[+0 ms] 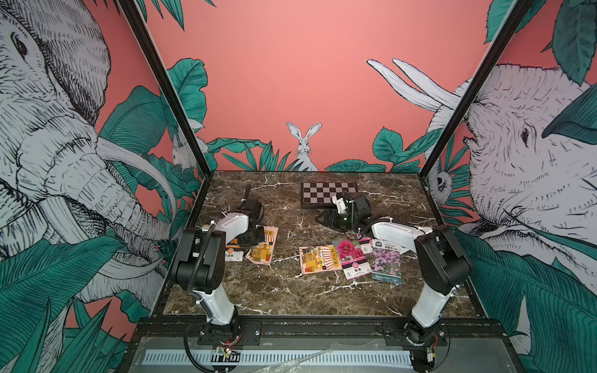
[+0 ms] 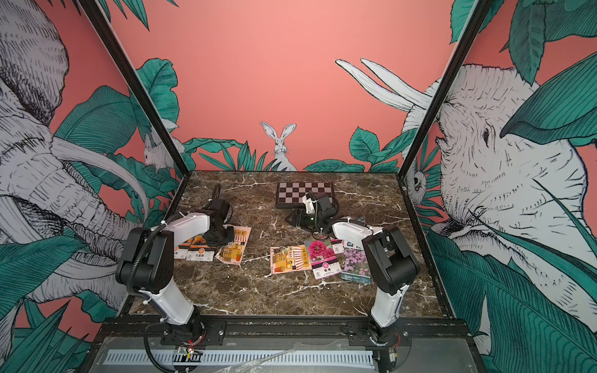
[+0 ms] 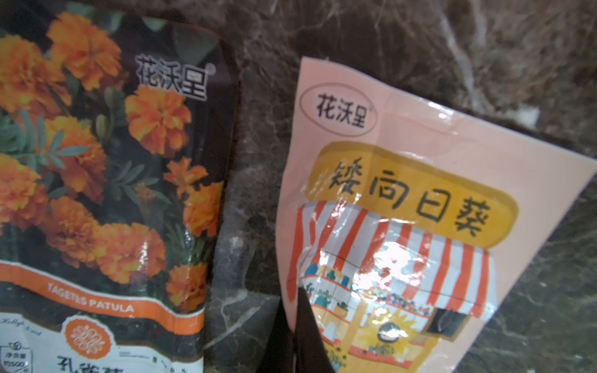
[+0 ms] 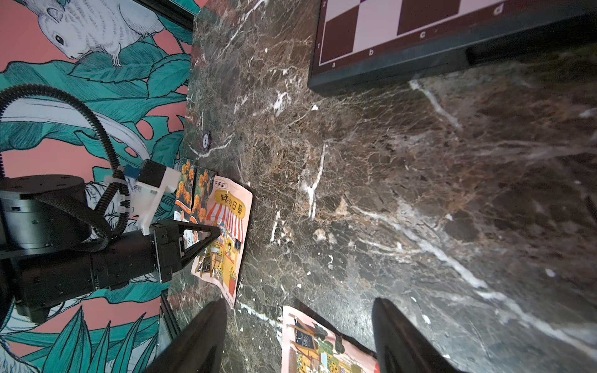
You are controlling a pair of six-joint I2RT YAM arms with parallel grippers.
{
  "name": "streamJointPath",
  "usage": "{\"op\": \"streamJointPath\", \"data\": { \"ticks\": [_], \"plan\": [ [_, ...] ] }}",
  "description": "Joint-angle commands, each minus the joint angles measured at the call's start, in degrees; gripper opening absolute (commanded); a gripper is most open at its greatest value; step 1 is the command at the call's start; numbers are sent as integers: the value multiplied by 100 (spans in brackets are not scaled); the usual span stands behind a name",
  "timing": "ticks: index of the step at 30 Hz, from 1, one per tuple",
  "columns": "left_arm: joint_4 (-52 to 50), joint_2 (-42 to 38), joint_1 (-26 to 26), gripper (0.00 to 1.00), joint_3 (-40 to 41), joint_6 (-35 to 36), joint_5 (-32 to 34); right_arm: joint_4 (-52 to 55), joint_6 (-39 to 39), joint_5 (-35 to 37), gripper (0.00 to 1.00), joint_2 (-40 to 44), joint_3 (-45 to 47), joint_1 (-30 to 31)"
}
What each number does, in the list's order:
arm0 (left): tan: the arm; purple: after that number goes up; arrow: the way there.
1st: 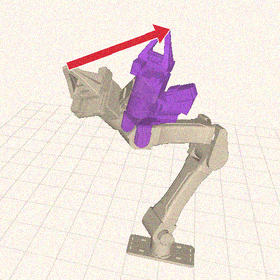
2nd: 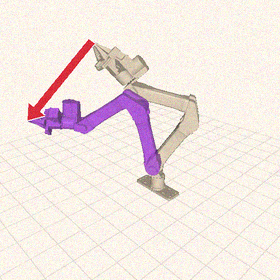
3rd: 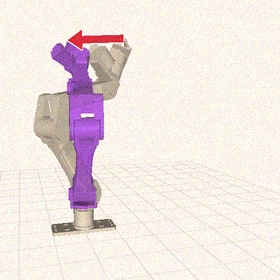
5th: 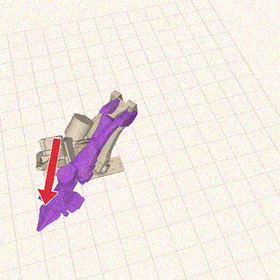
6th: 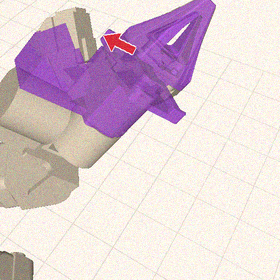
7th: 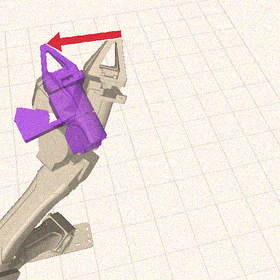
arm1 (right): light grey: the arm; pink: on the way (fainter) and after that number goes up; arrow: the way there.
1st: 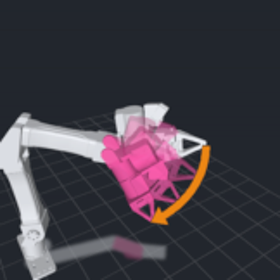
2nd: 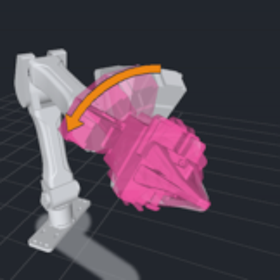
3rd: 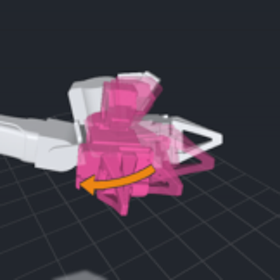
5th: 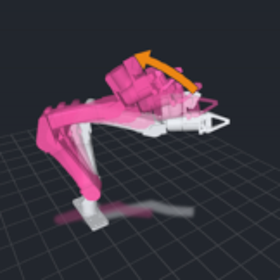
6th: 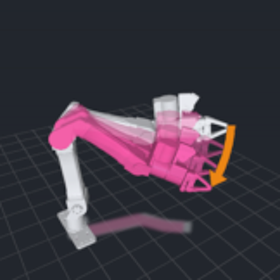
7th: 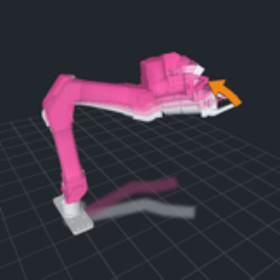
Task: Arrange the seed packets in a row
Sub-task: Place the seed packet at the center of the board.
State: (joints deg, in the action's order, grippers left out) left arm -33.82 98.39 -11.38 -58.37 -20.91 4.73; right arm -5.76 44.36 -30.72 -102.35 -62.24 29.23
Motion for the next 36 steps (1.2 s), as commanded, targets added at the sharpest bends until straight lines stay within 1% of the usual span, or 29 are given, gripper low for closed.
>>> {"op": "streamJointPath", "data": {
  "ticks": [1,7,9,13,16,23,29,33,36],
  "plan": [
    [218,-247,-9,5,252,-418,113,-210,38,-57,73,-70,-38,-8],
    [288,-355,-5,7,383,-598,275,-262,64,-81,73,-66,-4,-5],
    [297,-370,-7,9,397,-565,279,-261,61,-83,73,-62,1,-8],
    [96,-262,-5,17,290,-415,404,-276,57,-83,73,-75,16,-6],
    [-80,-187,-5,25,198,-311,533,-291,72,-83,73,-82,34,-13],
    [-311,-66,-23,33,37,-192,656,-338,117,-92,73,-99,29,0],
    [-668,-248,-49,38,-307,-19,783,-334,130,-96,73,-66,29,2],
    [-946,-593,-78,43,-481,-40,997,-263,144,-77,74,-19,24,2],
    [-1030,-968,-84,47,-526,-93,864,81,37,107,75,76,-15,-4]
  ]
}}
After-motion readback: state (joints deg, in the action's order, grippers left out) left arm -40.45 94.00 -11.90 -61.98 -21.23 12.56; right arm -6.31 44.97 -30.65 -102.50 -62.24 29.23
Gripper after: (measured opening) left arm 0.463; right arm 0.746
